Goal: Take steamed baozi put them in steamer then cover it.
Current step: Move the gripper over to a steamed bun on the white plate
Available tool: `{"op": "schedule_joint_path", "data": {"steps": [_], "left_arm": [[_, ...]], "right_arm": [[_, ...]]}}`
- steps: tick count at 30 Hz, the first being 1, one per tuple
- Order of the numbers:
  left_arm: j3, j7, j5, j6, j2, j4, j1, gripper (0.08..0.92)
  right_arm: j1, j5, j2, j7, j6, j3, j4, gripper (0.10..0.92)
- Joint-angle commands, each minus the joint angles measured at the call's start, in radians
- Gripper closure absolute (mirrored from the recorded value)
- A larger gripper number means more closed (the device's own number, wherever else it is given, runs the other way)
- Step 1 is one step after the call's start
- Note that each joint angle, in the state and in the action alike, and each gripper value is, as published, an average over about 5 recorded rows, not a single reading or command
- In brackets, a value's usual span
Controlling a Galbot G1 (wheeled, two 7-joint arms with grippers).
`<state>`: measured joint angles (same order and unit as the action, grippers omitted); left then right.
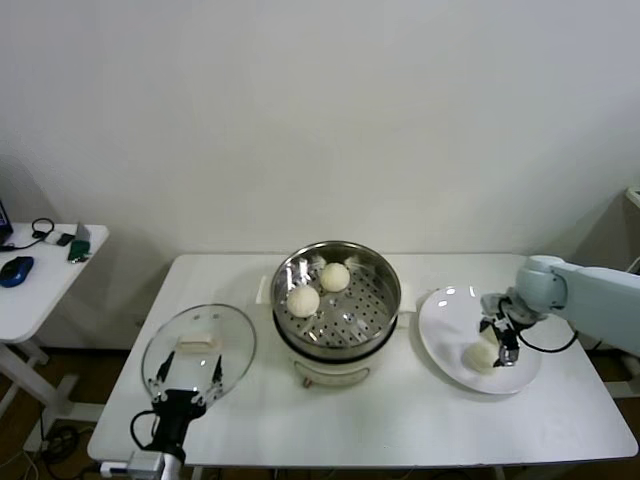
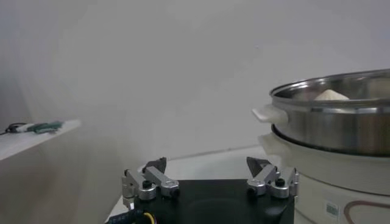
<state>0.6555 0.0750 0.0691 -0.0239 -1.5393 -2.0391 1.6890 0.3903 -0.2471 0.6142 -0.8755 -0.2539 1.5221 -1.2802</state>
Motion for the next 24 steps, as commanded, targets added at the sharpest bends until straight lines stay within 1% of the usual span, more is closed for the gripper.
{"op": "schedule_joint_path", "data": {"steps": [1,7,12,14,20,24], "left_arm": [[-0.002,0.001,0.001,0.002,0.002,0.001,0.0,0.177],[-0.006,0.001,0.002,0.002,0.003,0.002,0.0,0.177],[-0.009,0.002,0.007,0.005,0.003,0.002,-0.001,0.177],[-0.009,0.002,0.009,0.006,0.003,0.003,-0.002,0.177],[-0.01,0.002,0.011,0.007,0.002,0.003,-0.003,0.177],[-0.008,0.001,0.011,0.008,0.002,0.005,-0.004,0.177]], "right_arm": [[-0.06,0.012,0.0,0.005,-0.008,-0.042,0.021,0.203],[-0.064,0.001,0.002,0.005,-0.011,-0.047,0.022,0.211],[-0.066,0.003,0.007,0.008,-0.01,-0.051,0.023,0.303],[-0.067,0.004,0.009,0.009,-0.009,-0.055,0.024,0.324],[-0.025,0.018,0.013,-0.01,0.018,-0.048,0.013,0.343],[0.132,0.021,0.04,-0.048,0.095,0.042,0.01,0.346]]}}
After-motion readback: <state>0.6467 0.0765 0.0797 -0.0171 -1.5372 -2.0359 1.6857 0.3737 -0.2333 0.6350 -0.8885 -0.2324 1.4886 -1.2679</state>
